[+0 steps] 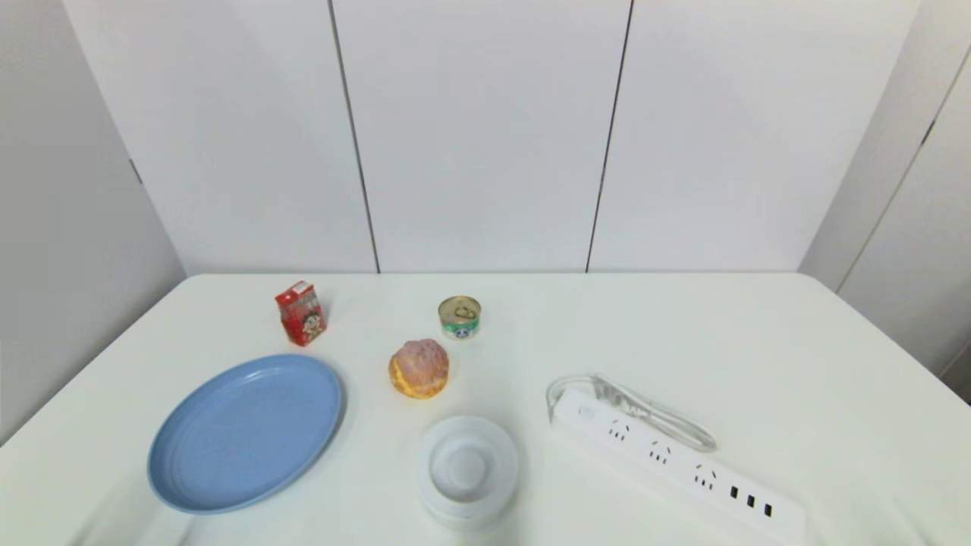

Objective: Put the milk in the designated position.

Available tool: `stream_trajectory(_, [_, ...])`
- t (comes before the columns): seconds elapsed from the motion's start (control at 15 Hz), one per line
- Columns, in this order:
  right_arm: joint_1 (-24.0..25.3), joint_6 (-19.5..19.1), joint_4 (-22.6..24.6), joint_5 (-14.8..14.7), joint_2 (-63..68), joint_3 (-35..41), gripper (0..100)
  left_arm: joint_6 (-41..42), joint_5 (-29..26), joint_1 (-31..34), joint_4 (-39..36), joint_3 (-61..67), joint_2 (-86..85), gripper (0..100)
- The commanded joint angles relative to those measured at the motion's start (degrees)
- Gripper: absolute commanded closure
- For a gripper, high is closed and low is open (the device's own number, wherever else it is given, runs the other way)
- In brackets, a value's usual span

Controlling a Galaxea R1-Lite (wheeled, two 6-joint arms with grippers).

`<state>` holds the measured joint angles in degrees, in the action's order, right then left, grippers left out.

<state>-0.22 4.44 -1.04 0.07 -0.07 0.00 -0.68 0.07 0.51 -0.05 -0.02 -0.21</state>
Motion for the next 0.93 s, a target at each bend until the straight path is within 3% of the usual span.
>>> stream_trajectory(0.07, [0.0,0.0,0.0,0.0,0.1,0.0,0,0.0,0.0,0.0,0.0,0.1,0.2,0])
stream_trajectory(0.93, [0.0,0.0,0.0,0.0,0.1,0.0,0,0.0,0.0,0.0,0.0,0.1,0.2,0])
